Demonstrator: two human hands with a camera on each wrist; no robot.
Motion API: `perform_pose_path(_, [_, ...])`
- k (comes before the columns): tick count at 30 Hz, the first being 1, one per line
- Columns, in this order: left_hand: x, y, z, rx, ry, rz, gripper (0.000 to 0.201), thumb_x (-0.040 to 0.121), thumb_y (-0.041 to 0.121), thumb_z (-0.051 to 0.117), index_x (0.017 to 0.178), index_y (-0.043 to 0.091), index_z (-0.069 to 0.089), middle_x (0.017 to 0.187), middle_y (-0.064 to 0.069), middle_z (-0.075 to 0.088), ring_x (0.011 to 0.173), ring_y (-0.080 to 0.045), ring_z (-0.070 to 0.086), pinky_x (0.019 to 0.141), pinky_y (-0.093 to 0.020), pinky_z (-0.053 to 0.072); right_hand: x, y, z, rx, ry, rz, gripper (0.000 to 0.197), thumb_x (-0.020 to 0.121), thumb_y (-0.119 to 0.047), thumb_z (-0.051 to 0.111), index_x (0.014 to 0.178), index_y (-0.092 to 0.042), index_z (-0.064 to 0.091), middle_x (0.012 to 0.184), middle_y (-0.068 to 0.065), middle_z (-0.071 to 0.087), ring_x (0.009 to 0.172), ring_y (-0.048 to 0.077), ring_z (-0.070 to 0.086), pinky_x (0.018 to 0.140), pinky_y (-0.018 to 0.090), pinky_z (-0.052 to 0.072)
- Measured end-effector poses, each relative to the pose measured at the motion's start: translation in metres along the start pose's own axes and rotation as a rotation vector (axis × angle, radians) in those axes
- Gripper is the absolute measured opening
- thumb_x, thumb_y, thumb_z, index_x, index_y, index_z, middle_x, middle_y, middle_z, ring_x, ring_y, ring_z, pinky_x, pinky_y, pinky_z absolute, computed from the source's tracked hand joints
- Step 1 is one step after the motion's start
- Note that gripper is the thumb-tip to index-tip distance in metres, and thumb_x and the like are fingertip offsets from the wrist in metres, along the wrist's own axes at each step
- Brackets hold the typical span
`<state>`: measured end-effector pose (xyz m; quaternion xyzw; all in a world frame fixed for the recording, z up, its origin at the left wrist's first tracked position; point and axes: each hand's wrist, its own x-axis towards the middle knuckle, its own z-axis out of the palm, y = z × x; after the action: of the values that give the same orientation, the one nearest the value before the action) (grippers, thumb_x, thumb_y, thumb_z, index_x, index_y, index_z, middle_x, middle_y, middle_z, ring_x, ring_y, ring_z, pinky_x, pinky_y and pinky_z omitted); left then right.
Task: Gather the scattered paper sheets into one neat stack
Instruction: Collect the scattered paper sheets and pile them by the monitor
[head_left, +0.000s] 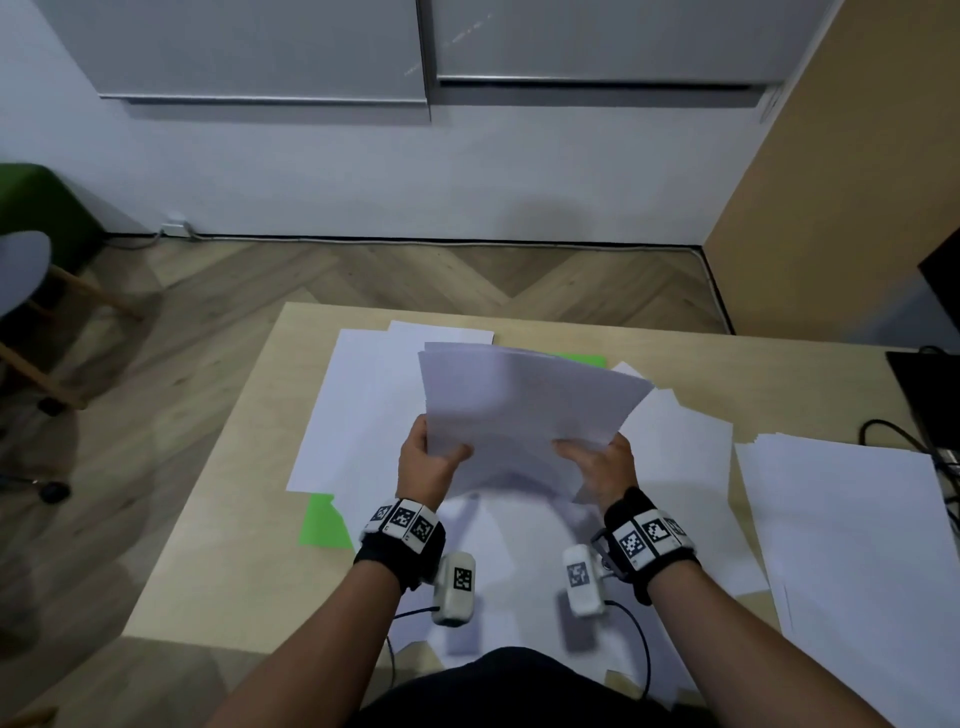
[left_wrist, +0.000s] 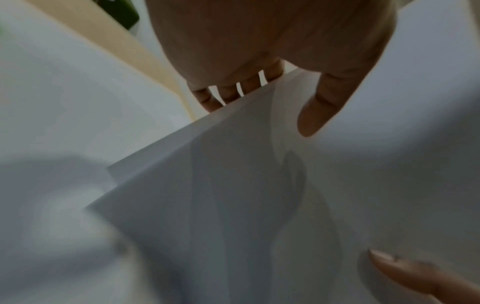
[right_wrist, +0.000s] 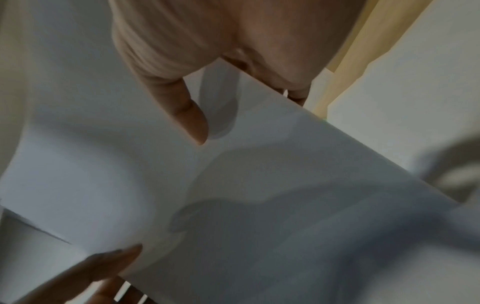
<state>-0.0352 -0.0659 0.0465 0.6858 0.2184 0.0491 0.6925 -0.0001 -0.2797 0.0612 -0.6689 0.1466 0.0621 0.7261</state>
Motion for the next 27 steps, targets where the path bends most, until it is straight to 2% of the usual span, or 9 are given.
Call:
perform_pose_path(2, [0.0, 0.005, -0.002, -0.025, 0.006, 0.045, 0.037, 0.061, 0.012, 0.073, 0.096, 0.017, 0.062, 0.092, 0.003, 0.071, 0.084, -0.01, 0.065, 0.079, -0.032, 0.053, 0.0, -0.005, -0.001, -0.005, 0.007, 0.003, 0.03, 0.065, 0.003, 0.079, 0.087, -0.015, 0.069, 0.068, -0.014, 0.072, 0.064, 0.008, 0.067, 0.056, 0.015, 0.051])
perform_pose_path(5, [0.003, 0.025, -0.005, -0.04, -0.02, 0.146, 0.041, 0.061, 0.016, 0.076, 0.098, 0.018, 0.058, 0.092, 0.004, 0.068, 0.082, -0.006, 0.064, 0.075, -0.024, 0.052, -0.001, -0.016, -0.004, -0.033, -0.047, -0.07, 0.035, 0.059, -0.009, 0.075, 0.094, -0.009, 0.069, 0.071, -0.013, 0.073, 0.066, 0.0, 0.068, 0.06, 0.012, 0.05])
perform_pose_path(9, [0.005, 0.041, 0.003, -0.027, -0.111, 0.197, 0.054, 0.063, 0.021, 0.08, 0.113, 0.016, 0.058, 0.105, -0.001, 0.07, 0.095, -0.013, 0.066, 0.08, -0.028, 0.056, 0.0, -0.03, 0.0, -0.025, -0.069, -0.108, 0.026, 0.07, 0.011, 0.077, 0.084, -0.008, 0.068, 0.062, -0.018, 0.07, 0.059, -0.005, 0.064, 0.057, 0.01, 0.048])
perform_pose_path(13, [0.004, 0.048, 0.012, -0.046, -0.068, 0.228, 0.035, 0.07, 0.013, 0.072, 0.103, 0.022, 0.062, 0.099, -0.001, 0.071, 0.091, -0.015, 0.067, 0.08, -0.03, 0.054, -0.002, -0.044, 0.002, 0.009, -0.031, -0.162, 0.024, 0.058, -0.008, 0.074, 0.081, -0.007, 0.069, 0.066, -0.009, 0.07, 0.058, 0.001, 0.063, 0.055, 0.016, 0.049])
perform_pose_path(16, [0.002, 0.057, 0.014, -0.109, -0.03, 0.239, 0.029, 0.071, 0.012, 0.071, 0.097, 0.021, 0.062, 0.096, -0.005, 0.071, 0.091, -0.021, 0.067, 0.082, -0.036, 0.055, -0.003, -0.054, 0.001, 0.032, -0.018, -0.206, 0.029, 0.068, 0.004, 0.079, 0.094, -0.005, 0.069, 0.078, -0.003, 0.07, 0.065, 0.001, 0.066, 0.06, 0.016, 0.052])
perform_pose_path(18, [0.0, 0.058, 0.014, -0.132, -0.031, 0.235, 0.03, 0.071, 0.01, 0.071, 0.098, 0.02, 0.062, 0.096, -0.004, 0.071, 0.09, -0.02, 0.067, 0.081, -0.034, 0.056, -0.002, -0.051, -0.001, 0.039, -0.014, -0.218, 0.029, 0.075, 0.013, 0.073, 0.098, -0.004, 0.068, 0.084, 0.0, 0.071, 0.071, 0.002, 0.068, 0.066, 0.017, 0.054])
perform_pose_path(20, [-0.001, 0.049, 0.014, -0.097, -0.048, 0.17, 0.033, 0.069, 0.011, 0.072, 0.099, 0.02, 0.062, 0.098, -0.004, 0.072, 0.091, -0.021, 0.068, 0.08, -0.036, 0.056, 0.0, -0.043, -0.002, 0.008, 0.0, -0.182, 0.029, 0.075, 0.014, 0.072, 0.099, -0.003, 0.068, 0.083, 0.0, 0.071, 0.07, 0.002, 0.068, 0.067, 0.019, 0.054])
perform_pose_path(24, [0.0, 0.021, 0.013, -0.045, -0.088, -0.071, 0.033, 0.063, 0.017, 0.075, 0.095, 0.012, 0.067, 0.098, -0.01, 0.072, 0.092, -0.024, 0.065, 0.088, -0.049, 0.053, 0.006, -0.019, 0.002, -0.046, -0.001, -0.018, 0.028, 0.073, 0.016, 0.072, 0.096, -0.001, 0.069, 0.072, -0.007, 0.069, 0.064, 0.008, 0.065, 0.056, 0.012, 0.05])
perform_pose_path(27, [0.003, 0.02, 0.015, -0.093, -0.048, -0.133, 0.041, 0.065, 0.022, 0.077, 0.102, 0.006, 0.071, 0.102, -0.01, 0.074, 0.094, -0.024, 0.067, 0.086, -0.041, 0.054, 0.011, -0.014, 0.005, -0.099, 0.0, -0.036, 0.027, 0.071, 0.006, 0.077, 0.086, -0.015, 0.07, 0.081, -0.002, 0.072, 0.071, 0.011, 0.067, 0.067, 0.023, 0.055])
